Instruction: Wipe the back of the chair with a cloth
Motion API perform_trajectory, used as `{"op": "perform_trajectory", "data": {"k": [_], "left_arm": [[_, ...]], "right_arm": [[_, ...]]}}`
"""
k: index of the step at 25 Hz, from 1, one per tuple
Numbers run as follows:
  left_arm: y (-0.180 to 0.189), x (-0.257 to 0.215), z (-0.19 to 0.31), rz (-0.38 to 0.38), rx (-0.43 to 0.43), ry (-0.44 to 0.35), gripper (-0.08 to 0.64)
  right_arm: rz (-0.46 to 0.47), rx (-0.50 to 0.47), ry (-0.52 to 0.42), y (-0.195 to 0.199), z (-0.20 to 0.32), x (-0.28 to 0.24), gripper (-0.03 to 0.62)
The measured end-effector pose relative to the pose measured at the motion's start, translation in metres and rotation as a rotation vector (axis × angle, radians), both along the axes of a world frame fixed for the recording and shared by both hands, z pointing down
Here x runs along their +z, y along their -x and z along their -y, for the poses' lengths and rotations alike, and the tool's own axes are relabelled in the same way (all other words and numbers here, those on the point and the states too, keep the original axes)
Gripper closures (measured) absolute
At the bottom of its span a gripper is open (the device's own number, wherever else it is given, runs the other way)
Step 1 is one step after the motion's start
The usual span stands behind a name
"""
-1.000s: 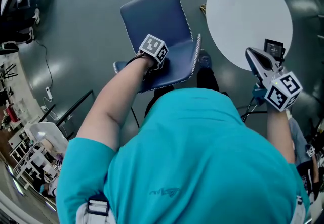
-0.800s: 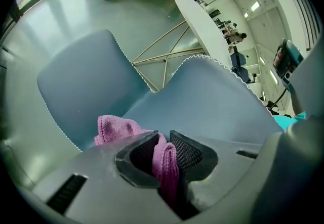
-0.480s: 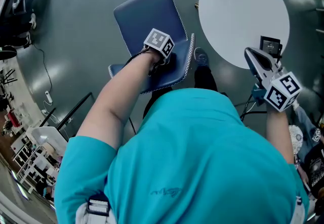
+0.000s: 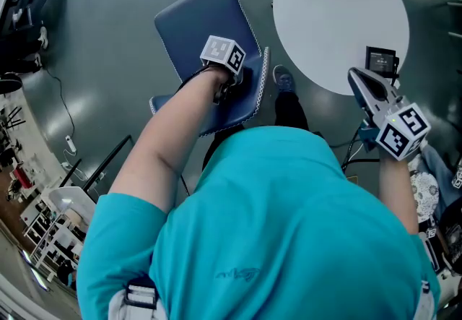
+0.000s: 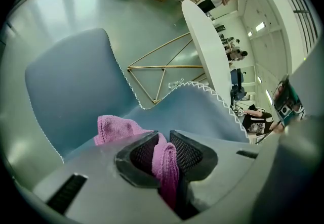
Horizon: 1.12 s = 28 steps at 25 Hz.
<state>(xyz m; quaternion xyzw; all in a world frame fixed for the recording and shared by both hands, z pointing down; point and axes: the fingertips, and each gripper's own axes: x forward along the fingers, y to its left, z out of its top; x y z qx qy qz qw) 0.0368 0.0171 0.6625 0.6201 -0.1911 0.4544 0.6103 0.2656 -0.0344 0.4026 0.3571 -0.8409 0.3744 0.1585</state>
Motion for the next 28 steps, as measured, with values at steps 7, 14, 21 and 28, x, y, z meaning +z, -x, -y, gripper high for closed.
{"op": "perform_trajectory", "data": {"k": [7, 14, 21, 28], "left_arm": [[-0.027, -0.007, 0.024, -0.051, -0.095, -0.003, 0.482], [-0.030, -0.008, 0.038, -0.091, -0.170, -0.018, 0.485], [-0.034, -0.013, 0.052, -0.175, -0.304, -0.037, 0.486], [-0.033, -0.048, 0.086, -0.385, -0.509, -0.146, 0.486]], "right_arm": [[0.002, 0.010, -0.001, -0.010, 0.001, 0.000, 0.595], [-0.004, 0.011, 0.004, -0.001, -0.007, 0.003, 0.595], [-0.019, -0.027, 0.007, 0.014, -0.007, 0.000, 0.595], [-0.041, -0.116, 0.004, 0.047, -0.003, -0.001, 0.595]]}}
